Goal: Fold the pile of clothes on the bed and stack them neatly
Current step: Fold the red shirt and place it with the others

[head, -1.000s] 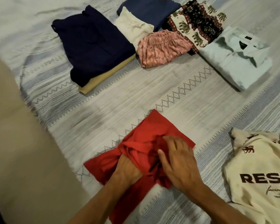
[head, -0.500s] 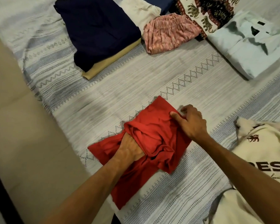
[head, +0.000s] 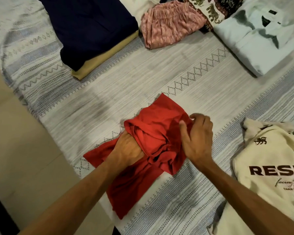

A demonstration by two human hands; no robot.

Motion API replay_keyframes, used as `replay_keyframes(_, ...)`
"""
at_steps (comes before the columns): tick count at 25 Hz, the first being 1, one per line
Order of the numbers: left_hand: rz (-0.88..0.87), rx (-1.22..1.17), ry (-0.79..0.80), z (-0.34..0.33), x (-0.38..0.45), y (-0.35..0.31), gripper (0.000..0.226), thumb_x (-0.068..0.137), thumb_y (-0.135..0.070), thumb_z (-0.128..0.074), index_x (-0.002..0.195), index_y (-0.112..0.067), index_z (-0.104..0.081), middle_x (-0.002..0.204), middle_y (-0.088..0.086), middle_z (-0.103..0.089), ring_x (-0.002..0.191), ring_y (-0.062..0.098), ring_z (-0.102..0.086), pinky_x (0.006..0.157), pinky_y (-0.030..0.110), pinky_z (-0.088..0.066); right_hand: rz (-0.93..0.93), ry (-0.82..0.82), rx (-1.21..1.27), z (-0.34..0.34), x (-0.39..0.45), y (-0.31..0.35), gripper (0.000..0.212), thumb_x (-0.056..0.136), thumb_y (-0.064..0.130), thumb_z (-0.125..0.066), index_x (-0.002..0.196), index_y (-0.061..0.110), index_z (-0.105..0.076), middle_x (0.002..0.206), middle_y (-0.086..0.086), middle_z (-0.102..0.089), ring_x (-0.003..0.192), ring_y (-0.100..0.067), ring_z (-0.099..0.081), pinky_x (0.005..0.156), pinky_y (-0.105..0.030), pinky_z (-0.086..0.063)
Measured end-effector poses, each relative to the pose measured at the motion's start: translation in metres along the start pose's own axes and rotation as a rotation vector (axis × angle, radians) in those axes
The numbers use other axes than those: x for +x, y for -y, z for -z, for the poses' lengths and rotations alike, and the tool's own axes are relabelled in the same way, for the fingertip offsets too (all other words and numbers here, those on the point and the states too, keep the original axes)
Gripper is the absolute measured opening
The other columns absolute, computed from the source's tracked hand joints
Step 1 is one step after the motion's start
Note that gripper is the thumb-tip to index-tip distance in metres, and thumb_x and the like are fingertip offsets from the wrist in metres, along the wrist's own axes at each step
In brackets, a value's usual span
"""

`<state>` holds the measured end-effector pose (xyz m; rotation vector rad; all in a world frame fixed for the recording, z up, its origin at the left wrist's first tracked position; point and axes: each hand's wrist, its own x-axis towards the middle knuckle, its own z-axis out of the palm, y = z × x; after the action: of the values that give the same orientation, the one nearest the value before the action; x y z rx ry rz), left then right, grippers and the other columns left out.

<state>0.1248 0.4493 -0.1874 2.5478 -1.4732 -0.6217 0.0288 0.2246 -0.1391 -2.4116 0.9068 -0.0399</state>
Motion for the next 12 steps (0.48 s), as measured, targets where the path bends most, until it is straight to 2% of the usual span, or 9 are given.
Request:
replay_keyframes(1,-0.016,0.005,-0.016,-0.001,-0.005,0.004,0.043,0.095,-0.034,-0.048,0.117,-0.007,-0.073,0.12,0.017,-0.072,0.122,0.04,-0.065,0.11,0.065,-0.044,0.022,0.09,-0.039,0.001,-0.029,0.003,0.048,0.101,0.059,-0.047,0.127,0.019,-0.052,0.119,-0.001,-0.052,0.109,-0.02,-0.05,0.095,-0.048,-0.048)
replay_keyframes(3,0.014,0.065,-0.044,-0.002,-0.023,0.016,0.049,0.105,-0.041,-0.037,0.133,-0.013,-0.065,0.139,0.013,-0.063,0.143,0.036,-0.047,0.122,0.061,-0.028,0.074,0.282,-0.218,-0.011,-0.083,0.007,0.061,0.092,0.068,-0.05,0.131,0.021,-0.051,0.12,0.002,-0.056,0.11,-0.019,-0.056,0.096,-0.048,-0.049)
replay_keyframes(5,0.058,0.097,0.016,-0.003,-0.034,0.022,0.053,0.107,-0.05,-0.031,0.142,-0.021,-0.057,0.147,0.006,-0.056,0.148,0.031,-0.039,0.128,0.054,-0.017,0.064,0.324,-0.275,-0.028,-0.105,0.004,0.048,0.091,0.05,-0.061,0.126,0.02,-0.05,0.112,-0.001,-0.064,0.104,-0.025,-0.065,0.094,-0.048,-0.049)
replay_keyframes(6,0.079,0.072,0.056,-0.002,-0.037,0.022,0.053,0.107,-0.052,-0.03,0.144,-0.024,-0.054,0.149,0.003,-0.054,0.148,0.03,-0.037,0.129,0.051,-0.016,0.028,0.305,-0.242,-0.032,-0.106,0.004,0.037,0.092,0.038,-0.064,0.121,0.02,-0.051,0.105,-0.002,-0.067,0.096,-0.027,-0.068,0.092,-0.047,-0.048)
replay_keyframes(7,0.072,0.068,0.026,-0.004,-0.042,0.025,0.052,0.107,-0.052,-0.03,0.146,-0.025,-0.052,0.15,0.001,-0.052,0.149,0.029,-0.037,0.128,0.05,-0.017,0.002,0.262,-0.196,-0.032,-0.105,0.006,0.028,0.092,0.031,-0.065,0.116,0.021,-0.054,0.099,-0.001,-0.069,0.088,-0.027,-0.069,0.091,-0.046,-0.048)
replay_keyframes(9,0.042,0.06,-0.042,-0.002,-0.046,0.03,0.047,0.107,-0.049,-0.034,0.142,-0.026,-0.054,0.147,-0.001,-0.053,0.147,0.027,-0.04,0.126,0.047,-0.025,0.013,0.119,-0.09,-0.027,-0.102,0.013,0.017,0.093,0.029,-0.065,0.108,0.024,-0.059,0.092,0.005,-0.067,0.077,-0.021,-0.065,0.085,-0.043,-0.048)
replay_keyframes(10,0.039,0.048,-0.09,0.003,-0.049,0.03,0.041,0.105,-0.045,-0.039,0.135,-0.026,-0.059,0.141,-0.002,-0.058,0.141,0.026,-0.047,0.122,0.044,-0.03,0.046,0.073,-0.054,-0.028,-0.105,0.019,0.015,0.094,0.031,-0.064,0.107,0.026,-0.061,0.092,0.007,-0.066,0.077,-0.018,-0.063,0.082,-0.041,-0.046)
replay_keyframes(12,0.089,-0.008,-0.264,0.011,-0.053,0.029,0.026,0.097,-0.034,-0.052,0.114,-0.024,-0.068,0.118,-0.006,-0.068,0.12,0.024,-0.06,0.106,0.037,-0.037,0.215,0.108,-0.142,-0.038,-0.119,0.03,0.027,0.095,0.037,-0.059,0.119,0.027,-0.063,0.094,0.009,-0.066,0.082,-0.015,-0.062,0.078,-0.039,-0.047)
